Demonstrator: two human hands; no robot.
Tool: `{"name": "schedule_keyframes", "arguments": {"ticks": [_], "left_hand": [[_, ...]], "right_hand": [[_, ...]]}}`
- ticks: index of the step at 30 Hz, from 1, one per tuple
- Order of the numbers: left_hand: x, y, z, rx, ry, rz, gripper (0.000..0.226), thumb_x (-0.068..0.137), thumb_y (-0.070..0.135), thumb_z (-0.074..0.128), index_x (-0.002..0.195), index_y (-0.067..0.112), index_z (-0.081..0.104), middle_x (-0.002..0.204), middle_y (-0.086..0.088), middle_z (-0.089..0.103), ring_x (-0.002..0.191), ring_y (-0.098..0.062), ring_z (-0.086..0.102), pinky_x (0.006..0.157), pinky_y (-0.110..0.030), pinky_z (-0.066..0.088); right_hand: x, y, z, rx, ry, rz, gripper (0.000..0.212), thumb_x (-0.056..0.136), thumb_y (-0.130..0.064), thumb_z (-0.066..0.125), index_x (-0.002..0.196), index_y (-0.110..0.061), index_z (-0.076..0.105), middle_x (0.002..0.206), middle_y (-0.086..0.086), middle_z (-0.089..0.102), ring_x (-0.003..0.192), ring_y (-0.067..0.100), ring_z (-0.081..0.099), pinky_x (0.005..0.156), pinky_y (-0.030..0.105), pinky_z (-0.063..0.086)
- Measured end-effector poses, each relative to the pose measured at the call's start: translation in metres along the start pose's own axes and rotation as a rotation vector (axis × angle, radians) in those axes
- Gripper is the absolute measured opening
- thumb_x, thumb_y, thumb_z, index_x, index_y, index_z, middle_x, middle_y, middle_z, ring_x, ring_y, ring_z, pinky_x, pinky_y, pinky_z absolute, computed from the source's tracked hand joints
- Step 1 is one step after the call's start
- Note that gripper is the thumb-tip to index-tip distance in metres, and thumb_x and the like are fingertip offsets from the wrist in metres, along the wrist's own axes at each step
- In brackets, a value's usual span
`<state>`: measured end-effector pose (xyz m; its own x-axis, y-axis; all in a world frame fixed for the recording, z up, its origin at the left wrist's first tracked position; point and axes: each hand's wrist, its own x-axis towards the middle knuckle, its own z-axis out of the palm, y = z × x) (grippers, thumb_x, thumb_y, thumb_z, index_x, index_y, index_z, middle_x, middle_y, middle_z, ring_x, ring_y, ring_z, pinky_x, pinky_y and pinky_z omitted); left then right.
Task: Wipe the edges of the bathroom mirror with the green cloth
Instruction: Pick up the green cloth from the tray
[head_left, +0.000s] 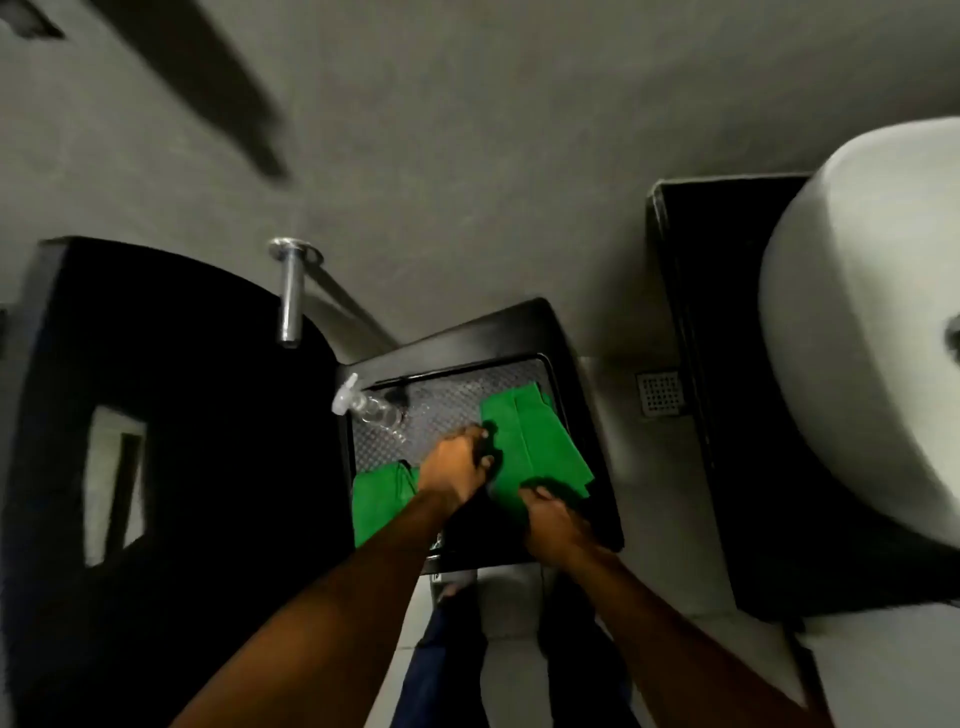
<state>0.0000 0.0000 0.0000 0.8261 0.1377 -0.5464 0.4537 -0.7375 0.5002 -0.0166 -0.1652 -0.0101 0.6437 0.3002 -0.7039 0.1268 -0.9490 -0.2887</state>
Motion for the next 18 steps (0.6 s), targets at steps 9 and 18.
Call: {"name": "schedule_keyframes", "arguments": {"ticks": [9, 18], "left_hand": [[0.090, 0.006, 0.056, -0.867, 0.174, -0.396, 0.082, 0.074, -0.002, 0.077, 0.142, 0.004, 0.033, 0.129, -0.012, 0.055, 0.117, -0.026, 0.054, 0.101, -0.037, 0.045], [0.051, 0.044, 0.027, -0.672, -0.036, -0.058, 0.033, 0.079, -0.006, 0.068, 0.069, 0.022, 0.052, 0.066, -0.001, 0.058, 0.061, -0.002, 0.051, 0.063, -0.028, 0.043]], "right_hand": [[0.023, 0.028, 0.026, 0.182, -0.182, -0.067, 0.067, 0.092, -0.002, 0.042, 0.144, 0.003, -0.001, 0.158, 0.016, -0.004, 0.146, 0.029, 0.006, 0.114, 0.028, 0.013], [0.007, 0.013, -0.041, 0.546, 0.282, 0.183, 0.053, 0.082, -0.016, 0.058, 0.132, -0.013, 0.040, 0.126, 0.017, 0.056, 0.114, 0.037, 0.056, 0.093, 0.043, 0.048]]}}
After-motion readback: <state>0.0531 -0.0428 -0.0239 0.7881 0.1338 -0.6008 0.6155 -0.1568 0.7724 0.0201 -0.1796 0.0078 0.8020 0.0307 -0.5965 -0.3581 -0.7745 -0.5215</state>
